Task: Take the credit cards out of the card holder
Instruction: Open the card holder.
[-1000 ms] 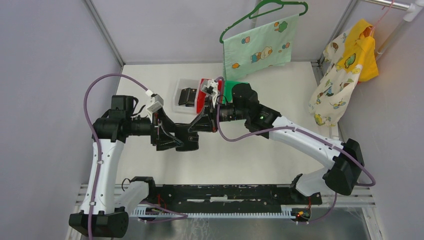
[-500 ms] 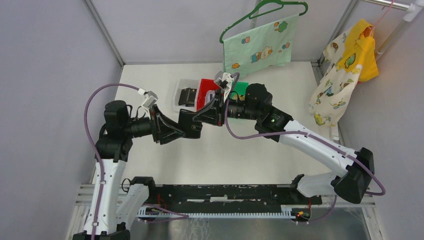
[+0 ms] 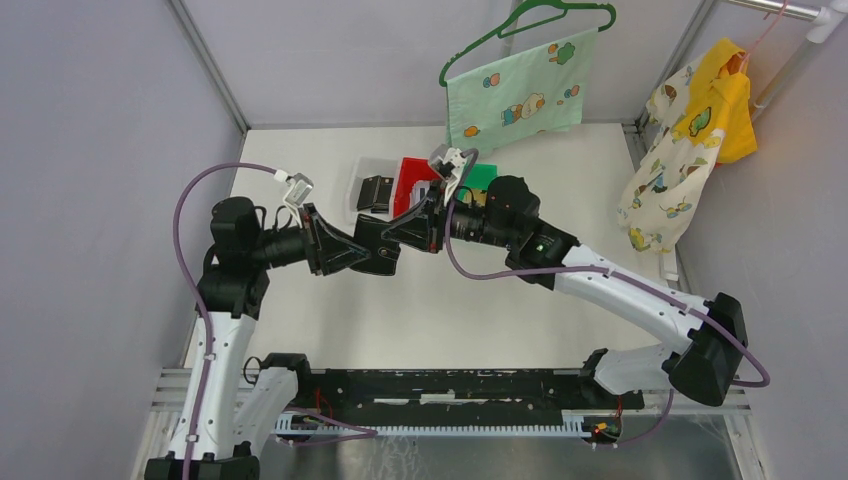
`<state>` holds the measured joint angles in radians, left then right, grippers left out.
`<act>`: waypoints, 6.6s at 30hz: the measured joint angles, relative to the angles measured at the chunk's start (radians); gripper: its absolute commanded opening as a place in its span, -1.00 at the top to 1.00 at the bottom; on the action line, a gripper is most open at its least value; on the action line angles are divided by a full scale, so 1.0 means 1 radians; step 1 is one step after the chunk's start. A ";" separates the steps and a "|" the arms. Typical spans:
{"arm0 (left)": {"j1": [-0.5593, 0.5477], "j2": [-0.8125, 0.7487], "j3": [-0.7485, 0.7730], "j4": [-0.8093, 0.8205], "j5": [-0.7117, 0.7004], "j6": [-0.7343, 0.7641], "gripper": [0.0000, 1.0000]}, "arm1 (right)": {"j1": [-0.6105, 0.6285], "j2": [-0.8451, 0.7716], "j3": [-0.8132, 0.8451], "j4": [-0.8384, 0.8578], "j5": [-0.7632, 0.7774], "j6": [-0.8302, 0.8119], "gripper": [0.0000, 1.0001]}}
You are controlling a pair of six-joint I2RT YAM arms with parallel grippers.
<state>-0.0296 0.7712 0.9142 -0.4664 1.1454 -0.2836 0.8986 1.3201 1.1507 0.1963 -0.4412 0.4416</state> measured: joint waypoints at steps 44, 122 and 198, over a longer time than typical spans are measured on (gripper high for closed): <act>-0.017 0.022 0.042 -0.024 -0.317 0.079 0.96 | 0.206 0.079 0.214 -0.434 0.721 0.032 -0.43; -0.038 -0.013 0.014 -0.057 -0.368 0.160 0.97 | 0.298 0.224 0.212 -0.569 1.129 0.267 0.86; -0.036 -0.183 -0.127 -0.062 -0.095 0.497 -0.80 | 0.343 0.367 0.792 -1.006 0.926 -0.061 1.00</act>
<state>-0.0658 0.5877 0.7872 -0.5282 1.0508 0.2131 1.2415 1.6871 1.9427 -0.8097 0.4850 0.3801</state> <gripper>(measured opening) 0.880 0.025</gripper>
